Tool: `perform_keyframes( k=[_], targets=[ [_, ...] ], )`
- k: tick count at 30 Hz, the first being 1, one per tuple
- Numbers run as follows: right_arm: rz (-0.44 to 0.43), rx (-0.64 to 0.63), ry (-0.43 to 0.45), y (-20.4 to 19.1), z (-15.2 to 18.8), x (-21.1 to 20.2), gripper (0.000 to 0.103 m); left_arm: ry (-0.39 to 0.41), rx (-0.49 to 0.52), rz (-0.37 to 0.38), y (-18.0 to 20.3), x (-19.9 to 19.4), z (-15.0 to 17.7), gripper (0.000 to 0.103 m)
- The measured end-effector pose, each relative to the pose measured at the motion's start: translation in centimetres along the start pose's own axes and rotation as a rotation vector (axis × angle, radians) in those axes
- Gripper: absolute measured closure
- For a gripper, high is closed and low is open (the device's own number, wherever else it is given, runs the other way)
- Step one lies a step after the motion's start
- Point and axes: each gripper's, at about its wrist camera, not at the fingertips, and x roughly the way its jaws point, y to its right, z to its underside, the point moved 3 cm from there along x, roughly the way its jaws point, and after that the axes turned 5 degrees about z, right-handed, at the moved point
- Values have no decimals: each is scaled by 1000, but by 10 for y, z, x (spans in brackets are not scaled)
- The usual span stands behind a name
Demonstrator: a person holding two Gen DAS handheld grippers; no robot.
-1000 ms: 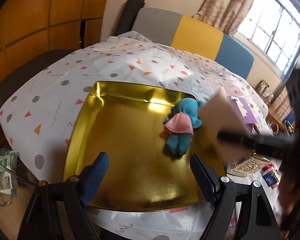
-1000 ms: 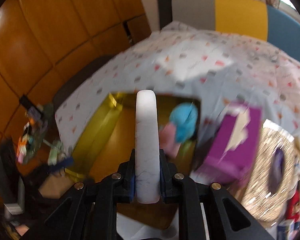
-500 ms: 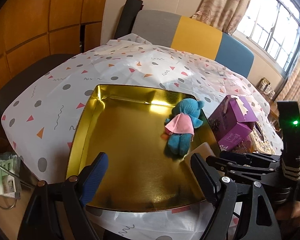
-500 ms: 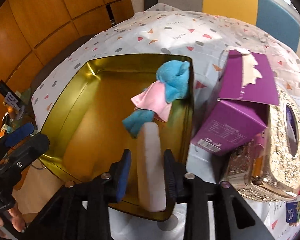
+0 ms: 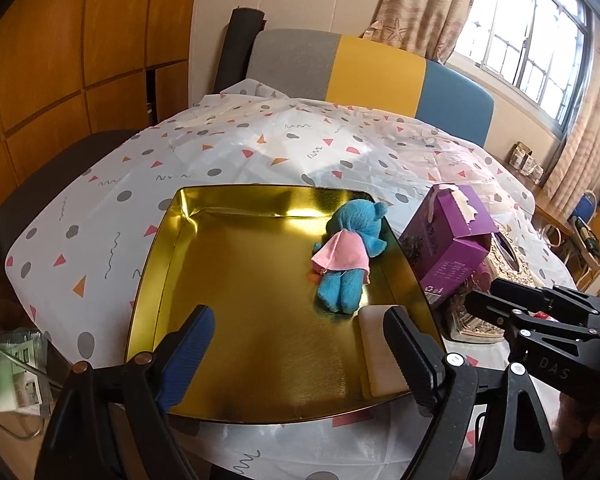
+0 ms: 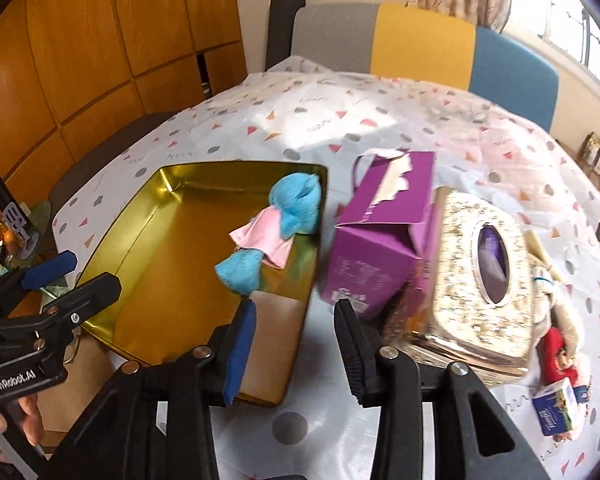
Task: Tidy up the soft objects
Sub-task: 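Carry the white sponge into the gold tray and release it with the right gripper, then grasp the rolled white socks with the left gripper while the right gripper grasps the beige cloth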
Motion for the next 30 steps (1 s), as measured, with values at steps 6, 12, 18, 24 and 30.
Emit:
perform_keyframes(
  k=[6, 12, 18, 24, 30],
  targets=[
    [29, 44, 16, 22, 8, -8, 62, 4, 35, 7, 11, -2, 0, 15],
    [77, 121, 32, 59, 15, -18, 62, 9, 83, 22, 28, -3, -1, 15],
    [149, 225, 50, 115, 24, -32, 62, 12, 134, 37, 48, -3, -1, 15],
    [245, 316, 55, 173, 38, -43, 62, 10, 186, 60, 69, -3, -1, 15],
    [343, 407, 59, 230, 53, -55, 62, 4, 241, 92, 94, -3, -1, 15]
  ],
)
